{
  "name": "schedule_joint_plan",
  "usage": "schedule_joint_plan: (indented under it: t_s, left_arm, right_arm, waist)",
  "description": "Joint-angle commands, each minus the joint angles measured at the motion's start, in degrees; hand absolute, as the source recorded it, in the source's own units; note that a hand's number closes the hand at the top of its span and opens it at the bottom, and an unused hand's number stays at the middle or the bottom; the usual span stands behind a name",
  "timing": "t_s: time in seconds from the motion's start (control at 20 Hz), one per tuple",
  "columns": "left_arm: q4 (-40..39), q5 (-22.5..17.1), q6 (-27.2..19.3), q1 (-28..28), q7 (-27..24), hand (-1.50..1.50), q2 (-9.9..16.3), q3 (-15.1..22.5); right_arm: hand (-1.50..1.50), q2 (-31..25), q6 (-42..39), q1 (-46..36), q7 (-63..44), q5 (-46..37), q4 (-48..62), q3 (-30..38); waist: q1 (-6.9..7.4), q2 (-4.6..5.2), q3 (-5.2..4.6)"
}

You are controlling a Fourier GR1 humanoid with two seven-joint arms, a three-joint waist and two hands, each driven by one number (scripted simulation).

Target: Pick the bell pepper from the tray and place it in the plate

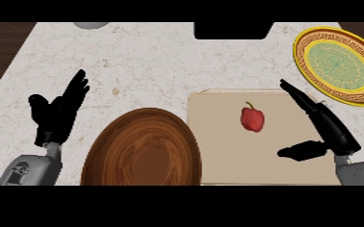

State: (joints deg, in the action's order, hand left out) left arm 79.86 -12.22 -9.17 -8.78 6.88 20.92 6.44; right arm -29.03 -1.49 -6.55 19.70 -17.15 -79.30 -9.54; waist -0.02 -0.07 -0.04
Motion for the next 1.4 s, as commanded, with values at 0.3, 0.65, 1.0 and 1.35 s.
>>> schedule_joint_plan:
  t_s: [0.3,0.65,1.0,1.35]
  left_arm:
    - [-1.78,2.09,2.23,-4.59,3.42,0.00,-1.13,-3.24]
    - [-1.61,4.78,2.86,-3.53,1.62,0.00,-4.10,-4.66]
    - [4.32,5.88,6.55,1.64,3.73,0.00,-4.13,-7.25]
    - [7.41,5.98,6.49,2.03,6.90,0.00,-4.98,-8.38]
  right_arm:
    - [-1.50,4.18,-3.94,-5.16,-11.27,-10.65,0.77,-3.56]
    - [-1.50,8.54,-5.84,-7.74,-13.75,-16.13,3.66,-3.11]
    - [-1.50,9.61,-7.45,-9.74,-10.97,-20.15,8.55,1.61]
    - [-1.50,11.92,-10.74,-11.16,-14.72,-23.89,7.78,-0.66]
  waist:
    - [0.10,0.09,0.04]
    - [0.20,0.13,0.04]
    - [0.24,0.06,0.05]
    - [0.33,-0.03,0.05]
